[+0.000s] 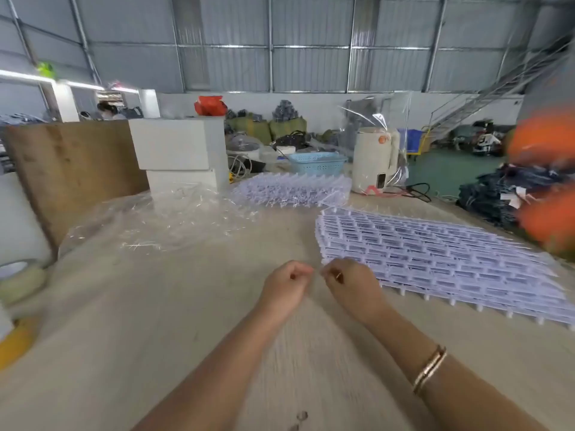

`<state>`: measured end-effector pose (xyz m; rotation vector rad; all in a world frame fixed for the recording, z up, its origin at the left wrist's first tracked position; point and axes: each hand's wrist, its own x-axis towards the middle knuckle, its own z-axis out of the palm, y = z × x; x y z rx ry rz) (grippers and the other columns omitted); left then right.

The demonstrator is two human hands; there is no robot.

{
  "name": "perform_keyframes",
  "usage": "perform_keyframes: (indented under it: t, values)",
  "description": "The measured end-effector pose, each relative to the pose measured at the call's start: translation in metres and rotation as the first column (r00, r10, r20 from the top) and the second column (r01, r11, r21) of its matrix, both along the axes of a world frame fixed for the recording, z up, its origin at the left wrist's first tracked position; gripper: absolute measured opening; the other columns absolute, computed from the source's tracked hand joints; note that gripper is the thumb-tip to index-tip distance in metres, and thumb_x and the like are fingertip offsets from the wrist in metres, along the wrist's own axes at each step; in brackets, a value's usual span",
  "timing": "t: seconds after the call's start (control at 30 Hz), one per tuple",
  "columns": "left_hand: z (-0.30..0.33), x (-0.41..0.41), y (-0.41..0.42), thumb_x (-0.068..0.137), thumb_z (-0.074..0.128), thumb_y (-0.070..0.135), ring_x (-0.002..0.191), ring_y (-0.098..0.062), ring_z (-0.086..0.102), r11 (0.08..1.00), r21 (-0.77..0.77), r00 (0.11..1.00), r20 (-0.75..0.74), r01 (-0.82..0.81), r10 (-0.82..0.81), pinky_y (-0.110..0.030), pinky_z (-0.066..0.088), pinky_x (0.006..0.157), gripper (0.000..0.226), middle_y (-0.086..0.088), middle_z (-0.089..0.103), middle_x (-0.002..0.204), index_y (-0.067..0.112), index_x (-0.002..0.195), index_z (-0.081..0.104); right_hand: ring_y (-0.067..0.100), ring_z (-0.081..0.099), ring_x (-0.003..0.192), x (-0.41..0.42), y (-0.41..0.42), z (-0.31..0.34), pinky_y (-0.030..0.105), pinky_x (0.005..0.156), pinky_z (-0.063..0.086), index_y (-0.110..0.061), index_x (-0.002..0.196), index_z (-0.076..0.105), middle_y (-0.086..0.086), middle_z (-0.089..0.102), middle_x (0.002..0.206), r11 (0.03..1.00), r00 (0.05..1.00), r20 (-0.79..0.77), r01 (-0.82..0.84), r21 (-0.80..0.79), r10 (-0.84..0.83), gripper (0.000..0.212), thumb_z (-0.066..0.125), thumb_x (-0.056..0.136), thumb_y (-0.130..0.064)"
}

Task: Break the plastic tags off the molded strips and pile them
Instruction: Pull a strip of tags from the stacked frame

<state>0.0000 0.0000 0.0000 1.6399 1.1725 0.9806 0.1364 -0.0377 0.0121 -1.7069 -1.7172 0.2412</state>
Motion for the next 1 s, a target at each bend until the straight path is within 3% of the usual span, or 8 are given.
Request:
perform_keyframes:
  t: [0.07,0.17,0.27,0.4,0.6,0.77,0.9,1.0]
  values:
    - [-0.007,0.006,0.009,0.087,0.053,0.004,0.076,-0.022,0.060,0.999,0.006,0.998,-0.050,-0.047,0.047,-0.022,0.040,0.067,0.018,-0.012,0.068,0.089,0.018,0.088,0.066,0.026,0.056,0.102,0.012,0.013,-0.003,0.031,0.083,0.042,-0.010,0.110,0.064,0.008,0.059,0.110,0.994,0.979,0.179,0.090,0.056,-0.099,0.022,0.051,0.092,-0.012]
    - [-0.012,0.023,0.019,0.085,0.055,0.003,0.087,-0.030,0.064,0.993,-0.081,0.997,-0.028,-0.081,0.079,-0.031,0.049,0.081,0.018,-0.015,0.068,0.089,0.017,0.078,0.062,0.025,0.046,0.116,0.031,0.030,-0.006,0.035,0.093,0.036,-0.017,0.121,0.054,0.002,0.050,0.123,0.977,0.819,0.537,0.203,0.059,-0.202,0.029,0.048,0.093,-0.019]
    - [-0.008,0.038,0.024,0.087,0.049,0.001,0.081,-0.026,0.063,0.983,-0.175,0.996,0.072,-0.044,0.058,-0.040,0.053,0.084,0.024,-0.013,0.065,0.081,0.019,0.073,0.057,0.025,0.047,0.116,0.034,0.035,-0.009,0.036,0.095,0.034,-0.018,0.120,0.055,0.002,0.049,0.123,0.972,0.712,0.672,0.231,0.048,-0.202,0.029,0.047,0.093,-0.021]
    - [-0.001,0.045,0.023,0.095,0.043,0.005,0.066,-0.019,0.062,0.950,-0.307,0.974,0.228,0.059,0.014,-0.028,0.054,0.069,0.023,-0.011,0.061,0.076,0.010,0.076,0.055,0.029,0.059,0.093,0.032,0.031,-0.011,0.036,0.083,0.038,-0.012,0.088,0.072,0.006,0.062,0.095,0.961,0.761,0.587,0.194,0.197,-0.274,0.028,0.053,0.087,-0.033]
    - [0.006,0.046,0.026,0.097,0.052,0.024,0.095,-0.030,0.060,0.875,-0.455,0.913,0.405,0.165,0.039,-0.037,0.051,0.082,0.025,-0.020,0.058,0.102,0.002,0.108,0.052,0.022,0.061,0.093,0.038,0.027,-0.013,0.033,0.086,0.033,-0.019,0.081,0.065,0.000,0.068,0.090,0.973,0.789,0.576,0.114,0.201,-0.211,0.030,0.041,0.090,-0.034]
    - [0.010,0.060,0.026,0.098,0.047,0.014,0.092,-0.024,0.057,0.852,-0.504,0.881,0.455,0.138,0.127,-0.033,0.049,0.081,0.031,-0.010,0.057,0.081,-0.005,0.121,0.051,0.017,0.055,0.107,0.050,0.031,-0.016,0.032,0.092,0.031,-0.023,0.106,0.059,-0.006,0.064,0.109,0.989,0.882,0.454,0.078,0.125,-0.127,0.024,0.048,0.087,-0.035]
    - [0.003,0.050,0.026,0.097,0.049,0.018,0.074,-0.019,0.066,0.879,-0.468,0.859,0.483,0.091,0.168,-0.026,0.056,0.063,0.020,-0.014,0.066,0.087,0.000,0.097,0.058,0.014,0.052,0.113,0.059,0.033,-0.016,0.033,0.095,0.031,-0.027,0.119,0.053,-0.009,0.059,0.120,0.996,0.870,0.486,0.050,0.079,-0.082,0.039,0.044,0.088,-0.049]
    - [0.000,0.031,0.032,0.094,0.050,0.017,0.063,-0.015,0.069,0.904,-0.427,0.827,0.504,-0.011,0.248,-0.026,0.057,0.058,0.018,-0.006,0.070,0.068,0.004,0.088,0.060,0.013,0.047,0.123,0.070,0.031,-0.015,0.034,0.106,0.026,-0.032,0.135,0.041,-0.011,0.047,0.139,1.000,0.837,0.547,-0.005,0.003,0.003,0.048,0.038,0.091,-0.051]
